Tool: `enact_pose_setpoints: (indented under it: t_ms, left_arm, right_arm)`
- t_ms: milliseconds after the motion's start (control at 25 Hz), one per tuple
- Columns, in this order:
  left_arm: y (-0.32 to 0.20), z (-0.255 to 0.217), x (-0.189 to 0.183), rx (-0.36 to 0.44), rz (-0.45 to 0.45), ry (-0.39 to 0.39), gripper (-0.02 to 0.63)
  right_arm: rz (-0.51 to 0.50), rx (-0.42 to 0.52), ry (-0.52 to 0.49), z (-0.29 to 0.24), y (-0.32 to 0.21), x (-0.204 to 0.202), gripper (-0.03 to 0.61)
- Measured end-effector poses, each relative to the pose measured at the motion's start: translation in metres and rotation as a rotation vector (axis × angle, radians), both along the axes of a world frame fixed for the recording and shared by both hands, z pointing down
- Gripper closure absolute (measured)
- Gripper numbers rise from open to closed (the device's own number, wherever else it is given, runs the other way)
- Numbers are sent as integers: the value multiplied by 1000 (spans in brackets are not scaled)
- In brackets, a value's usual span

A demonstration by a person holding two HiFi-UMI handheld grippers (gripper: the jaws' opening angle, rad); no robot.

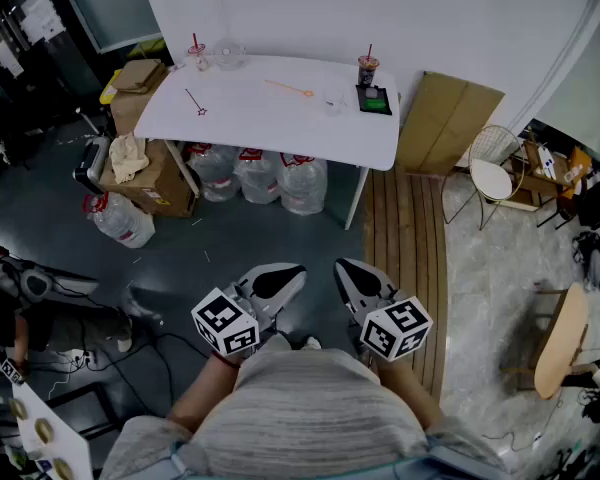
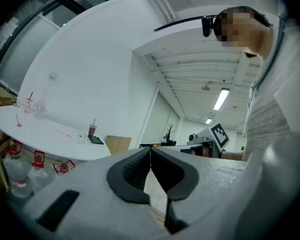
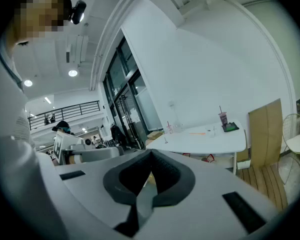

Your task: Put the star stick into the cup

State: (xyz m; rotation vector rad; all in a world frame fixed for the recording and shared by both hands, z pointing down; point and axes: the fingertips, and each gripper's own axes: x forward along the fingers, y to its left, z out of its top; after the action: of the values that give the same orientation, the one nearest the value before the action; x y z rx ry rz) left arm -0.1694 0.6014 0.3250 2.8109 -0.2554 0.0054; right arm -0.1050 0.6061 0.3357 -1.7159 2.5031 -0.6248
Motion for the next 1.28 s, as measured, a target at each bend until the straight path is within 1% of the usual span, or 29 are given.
enact_pose_setpoints:
  t_ms: [360, 440, 600, 760, 920, 1120, 1280]
  left_arm:
    - [4, 3, 1, -6, -4, -1, 598]
    - [5, 3, -1, -6, -8, -2, 598]
    - [6, 4, -2, -3, -15, -1, 598]
    - [6, 3, -1, -5, -19, -1, 598]
    - [5, 2, 8, -1, -9, -1, 598]
    - [3, 3, 17, -4, 7, -5, 598]
    - [-14, 12, 15, -24, -2, -11, 598]
  right_arm:
    - [-6, 3, 5, -1, 3, 1, 569]
    - [-5, 16, -11, -3, 3, -1, 569]
    - [-1, 40, -74, -8, 5, 1, 569]
    - [-3, 40, -71, -9, 6, 3, 569]
    - [6, 37, -79, -9, 6, 11, 569]
    - [22, 30, -89, -6, -1, 22, 568]
    - [23, 29, -100, -2, -19, 23, 569]
